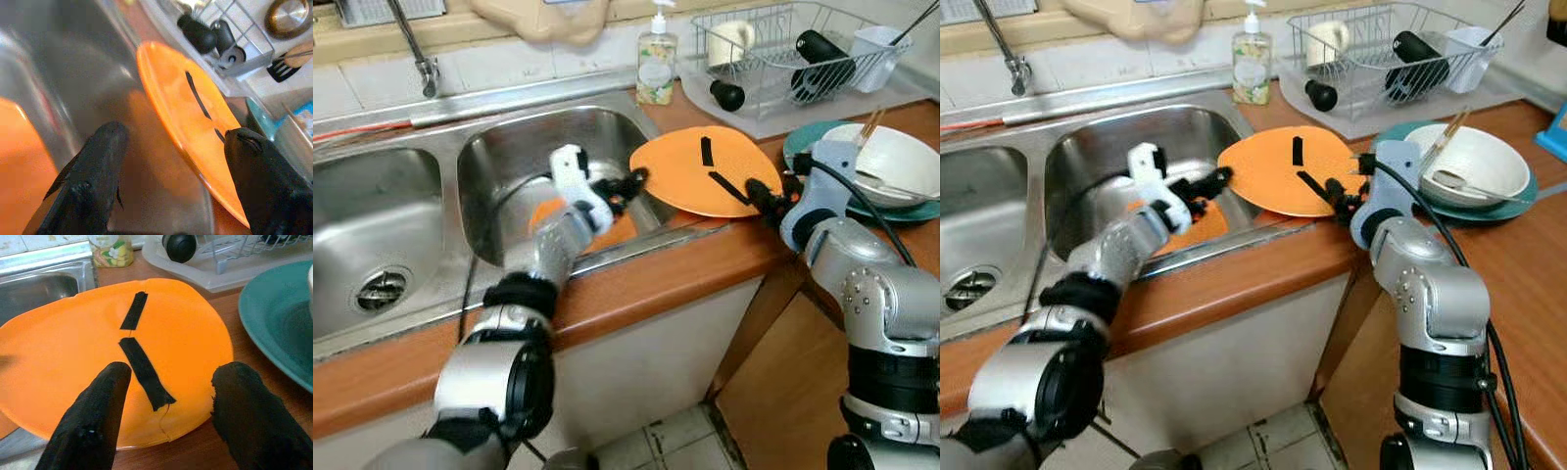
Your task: Kitchen organization
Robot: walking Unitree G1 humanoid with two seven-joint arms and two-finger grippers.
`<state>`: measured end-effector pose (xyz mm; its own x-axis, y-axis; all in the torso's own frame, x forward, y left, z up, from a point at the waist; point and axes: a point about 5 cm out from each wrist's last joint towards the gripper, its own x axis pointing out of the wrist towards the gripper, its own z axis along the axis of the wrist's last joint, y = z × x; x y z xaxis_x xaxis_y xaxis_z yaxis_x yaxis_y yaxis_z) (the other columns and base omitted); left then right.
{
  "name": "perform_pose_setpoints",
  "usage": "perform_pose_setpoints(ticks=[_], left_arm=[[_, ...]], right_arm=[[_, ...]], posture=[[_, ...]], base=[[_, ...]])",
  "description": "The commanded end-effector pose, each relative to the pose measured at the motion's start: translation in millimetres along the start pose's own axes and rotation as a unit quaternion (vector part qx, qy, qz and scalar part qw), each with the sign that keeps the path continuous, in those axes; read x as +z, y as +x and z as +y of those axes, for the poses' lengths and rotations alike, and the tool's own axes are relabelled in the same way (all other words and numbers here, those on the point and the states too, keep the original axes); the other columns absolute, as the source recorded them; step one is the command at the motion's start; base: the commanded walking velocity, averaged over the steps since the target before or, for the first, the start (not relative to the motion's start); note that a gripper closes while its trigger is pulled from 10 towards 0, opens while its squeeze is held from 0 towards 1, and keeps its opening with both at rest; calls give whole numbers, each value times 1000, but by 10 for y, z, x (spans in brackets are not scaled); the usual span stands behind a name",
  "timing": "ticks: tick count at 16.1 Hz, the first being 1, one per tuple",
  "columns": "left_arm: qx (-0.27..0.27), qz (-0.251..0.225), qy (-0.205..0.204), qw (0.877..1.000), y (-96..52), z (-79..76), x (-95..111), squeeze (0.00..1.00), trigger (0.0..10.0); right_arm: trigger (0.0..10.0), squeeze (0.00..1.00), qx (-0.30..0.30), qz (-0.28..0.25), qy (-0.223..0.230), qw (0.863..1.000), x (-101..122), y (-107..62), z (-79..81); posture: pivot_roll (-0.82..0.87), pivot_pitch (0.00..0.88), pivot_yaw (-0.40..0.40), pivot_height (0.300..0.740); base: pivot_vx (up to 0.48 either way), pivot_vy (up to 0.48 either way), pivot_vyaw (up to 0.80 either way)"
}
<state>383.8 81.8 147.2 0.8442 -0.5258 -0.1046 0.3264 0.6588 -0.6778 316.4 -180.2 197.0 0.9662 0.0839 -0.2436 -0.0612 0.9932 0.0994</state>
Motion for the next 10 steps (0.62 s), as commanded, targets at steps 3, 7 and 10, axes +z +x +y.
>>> perform_pose_setpoints(ticks=[3,7,10], left_arm=[[3,17,-71,997,34,-19,-24,0,10000],[-29,14,-119,992,99,-121,-52,0,4078],[-22,23,-122,992,120,-133,-114,0,0]], right_arm=[[10000,1000,10,0,-4,1000,4,-58,37],[10000,1000,45,11,-22,999,-17,-97,110],[10000,0,85,24,-46,995,-46,-142,187]], posture=[[-90,0,109,740],[-92,0,108,740],[-93,0,106,740]], base=[[0,0,0],[0,0,0],[0,0,0]])
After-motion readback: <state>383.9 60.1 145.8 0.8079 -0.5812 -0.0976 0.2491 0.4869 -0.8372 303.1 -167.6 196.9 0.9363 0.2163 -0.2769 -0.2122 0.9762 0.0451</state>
